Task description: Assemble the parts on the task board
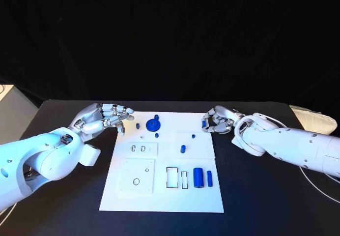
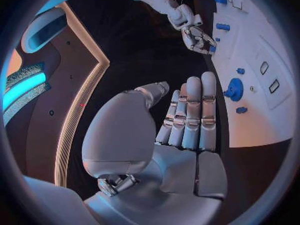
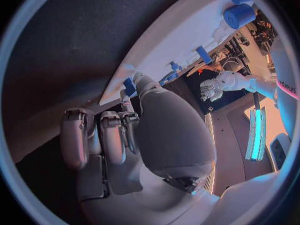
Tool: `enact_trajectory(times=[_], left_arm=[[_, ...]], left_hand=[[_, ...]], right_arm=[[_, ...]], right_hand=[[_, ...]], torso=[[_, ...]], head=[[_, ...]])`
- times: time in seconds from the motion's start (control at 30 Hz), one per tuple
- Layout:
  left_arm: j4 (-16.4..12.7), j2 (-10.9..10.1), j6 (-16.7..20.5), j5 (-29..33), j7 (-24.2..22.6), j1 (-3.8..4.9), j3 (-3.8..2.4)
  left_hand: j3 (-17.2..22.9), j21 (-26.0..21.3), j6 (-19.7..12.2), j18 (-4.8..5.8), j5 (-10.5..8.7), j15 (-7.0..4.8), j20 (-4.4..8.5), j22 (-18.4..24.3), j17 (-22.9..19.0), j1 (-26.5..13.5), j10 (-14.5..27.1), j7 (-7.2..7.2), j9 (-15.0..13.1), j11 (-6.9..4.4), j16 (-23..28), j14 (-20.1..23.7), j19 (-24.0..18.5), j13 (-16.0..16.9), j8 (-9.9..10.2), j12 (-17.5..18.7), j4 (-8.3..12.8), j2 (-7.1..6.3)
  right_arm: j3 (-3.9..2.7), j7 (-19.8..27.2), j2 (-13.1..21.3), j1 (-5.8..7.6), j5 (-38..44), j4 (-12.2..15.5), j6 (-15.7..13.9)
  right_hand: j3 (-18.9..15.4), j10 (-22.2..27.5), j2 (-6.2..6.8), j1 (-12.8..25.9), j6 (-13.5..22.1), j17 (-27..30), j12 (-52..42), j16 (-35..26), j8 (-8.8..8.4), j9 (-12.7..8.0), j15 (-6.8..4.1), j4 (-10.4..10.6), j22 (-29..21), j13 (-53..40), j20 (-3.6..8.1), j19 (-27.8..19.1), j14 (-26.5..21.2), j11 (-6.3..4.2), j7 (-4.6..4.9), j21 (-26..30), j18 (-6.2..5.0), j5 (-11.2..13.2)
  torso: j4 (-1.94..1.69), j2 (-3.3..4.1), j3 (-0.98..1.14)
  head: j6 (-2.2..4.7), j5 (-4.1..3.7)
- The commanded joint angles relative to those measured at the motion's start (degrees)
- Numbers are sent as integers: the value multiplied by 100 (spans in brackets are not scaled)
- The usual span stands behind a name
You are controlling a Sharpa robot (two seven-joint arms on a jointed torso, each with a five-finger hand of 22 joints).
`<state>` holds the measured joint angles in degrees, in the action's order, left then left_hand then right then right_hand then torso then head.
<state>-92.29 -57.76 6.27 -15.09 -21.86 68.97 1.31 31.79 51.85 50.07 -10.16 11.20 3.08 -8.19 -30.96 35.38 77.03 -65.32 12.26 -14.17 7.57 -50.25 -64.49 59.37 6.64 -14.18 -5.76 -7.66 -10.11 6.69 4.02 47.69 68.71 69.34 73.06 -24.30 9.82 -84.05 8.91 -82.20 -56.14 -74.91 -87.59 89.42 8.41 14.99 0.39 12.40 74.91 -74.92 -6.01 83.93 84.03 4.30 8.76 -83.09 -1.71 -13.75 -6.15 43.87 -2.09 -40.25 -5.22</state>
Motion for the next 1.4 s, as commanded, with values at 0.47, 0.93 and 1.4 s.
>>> enact_trajectory(times=[0.47, 0.93, 1.4], left_arm=[[-11, 6, -91, 2, -25, 2, -3], [3, 23, -33, -39, 40, 3, -3], [319, 339, 335, -566, 1045, 97, -6]], left_hand=[[24, -7, -57, -39, -14, -3, -4, 4, -10, -53, 49, -4, -9, 17, 40, 41, -40, 8, -7, -36, 3, 18], [25, -6, -69, -41, -15, 1, -5, 5, -18, -56, 62, 2, -9, 23, 46, 42, -47, 8, -2, -35, 7, 17], [-373, 797, 110, 45, -10, -279, 234, -655, 1877, -198, 227, -318, -345, -328, -1789, -981, 396, 2022, -550, -2844, -25, 20]], right_arm=[[-1, -3, -23, -13, 13, -19, 10], [-3, 160, -15, -14, -136, 93, -627], [-13, -880, -116, 324, -40, 777, -802]], right_hand=[[867, -434, -207, -147, -265, -1463, -66, 40, 235, 40, -145, -68, 943, -1344, 112, 311, 585, -129, -108, -52, 0, 269], [1479, -523, -144, 158, -425, -1498, -158, 53, 691, 257, -274, -273, 1093, -1431, 231, 389, 594, -278, -274, -206, 42, 247], [1531, -523, -63, 338, -377, -1470, -157, 43, 775, 302, -277, -272, 1134, -1431, 240, 411, 588, -279, -277, -250, 54, 268]], torso=[[-1, -2, -1], [8, -14, 5], [37, -164, -2]], head=[[-22, 2], [-9, 21], [-46, 147]])
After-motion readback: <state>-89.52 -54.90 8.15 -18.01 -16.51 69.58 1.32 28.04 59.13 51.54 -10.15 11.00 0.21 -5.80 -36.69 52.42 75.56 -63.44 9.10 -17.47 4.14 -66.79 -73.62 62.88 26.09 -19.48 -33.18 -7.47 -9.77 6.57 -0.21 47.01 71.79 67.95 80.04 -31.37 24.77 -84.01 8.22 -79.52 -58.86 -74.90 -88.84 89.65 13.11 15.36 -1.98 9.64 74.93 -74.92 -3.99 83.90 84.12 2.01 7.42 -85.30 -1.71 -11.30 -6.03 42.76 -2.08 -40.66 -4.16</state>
